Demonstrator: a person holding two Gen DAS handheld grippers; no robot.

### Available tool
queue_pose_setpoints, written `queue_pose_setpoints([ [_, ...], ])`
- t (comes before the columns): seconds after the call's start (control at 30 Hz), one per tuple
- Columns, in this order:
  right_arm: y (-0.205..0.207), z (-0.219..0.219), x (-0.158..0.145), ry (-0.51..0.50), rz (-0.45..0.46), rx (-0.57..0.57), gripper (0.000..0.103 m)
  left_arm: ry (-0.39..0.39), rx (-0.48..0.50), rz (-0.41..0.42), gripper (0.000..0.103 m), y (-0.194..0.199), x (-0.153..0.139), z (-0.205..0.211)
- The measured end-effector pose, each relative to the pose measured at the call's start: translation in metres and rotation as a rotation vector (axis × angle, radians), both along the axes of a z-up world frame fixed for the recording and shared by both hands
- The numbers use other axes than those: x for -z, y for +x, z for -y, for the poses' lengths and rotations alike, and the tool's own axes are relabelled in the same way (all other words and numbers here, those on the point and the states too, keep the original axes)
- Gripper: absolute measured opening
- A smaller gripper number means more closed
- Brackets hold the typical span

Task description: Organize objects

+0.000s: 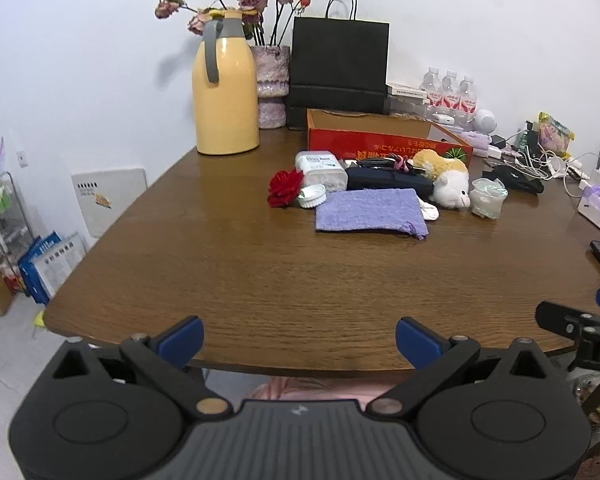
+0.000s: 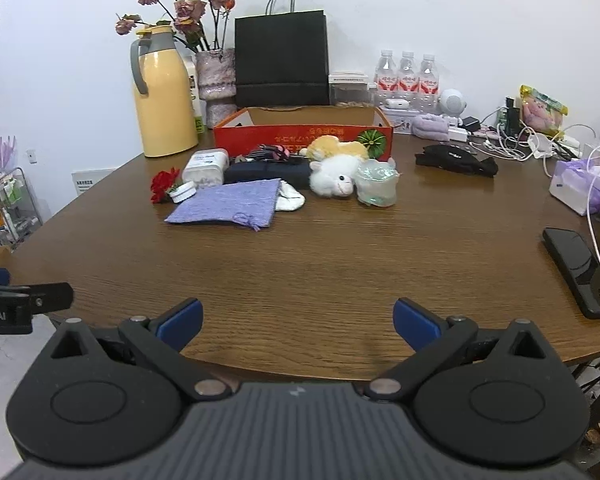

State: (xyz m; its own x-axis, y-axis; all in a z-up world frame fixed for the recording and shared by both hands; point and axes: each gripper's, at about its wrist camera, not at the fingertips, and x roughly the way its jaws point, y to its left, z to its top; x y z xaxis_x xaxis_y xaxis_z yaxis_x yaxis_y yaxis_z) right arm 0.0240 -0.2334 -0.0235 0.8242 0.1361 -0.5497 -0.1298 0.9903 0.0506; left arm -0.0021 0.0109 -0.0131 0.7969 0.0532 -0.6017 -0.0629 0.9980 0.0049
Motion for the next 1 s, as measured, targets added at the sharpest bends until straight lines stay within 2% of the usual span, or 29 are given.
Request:
queue_pose_setpoints([
  [0.4,0.000,0.005,-0.002,-0.003,0.012,-0.011,0.103,0.014,0.014,0.004,0.103,0.001,0.000,0.003],
  [0.53,0.003,0.006,0.002,-0.033,0.036,-0.011,0.103,0.032,0.021,0.003,0.103,0.008,0.005,0.004],
  [0.73,0.029,0.005,0.017,-0.078,0.035,0.017,0.103,0.066,0.056,0.007,0.102,0.040,0.014,0.007],
  [0.83,0.040,0.005,0.019,-0.109,0.078,0.022,0.103,0.054,0.066,0.041,0.102,0.058,0.012,0.006],
  [0.93,0.060,0.001,0.015,-0.186,0.131,0.042,0.103,0.087,0.089,0.081,0.102,0.082,0.005,0.009],
  [1.0,0.077,0.002,0.013,-0.197,0.131,0.035,0.103,0.105,0.089,0.112,0.102,0.100,0.002,0.009],
])
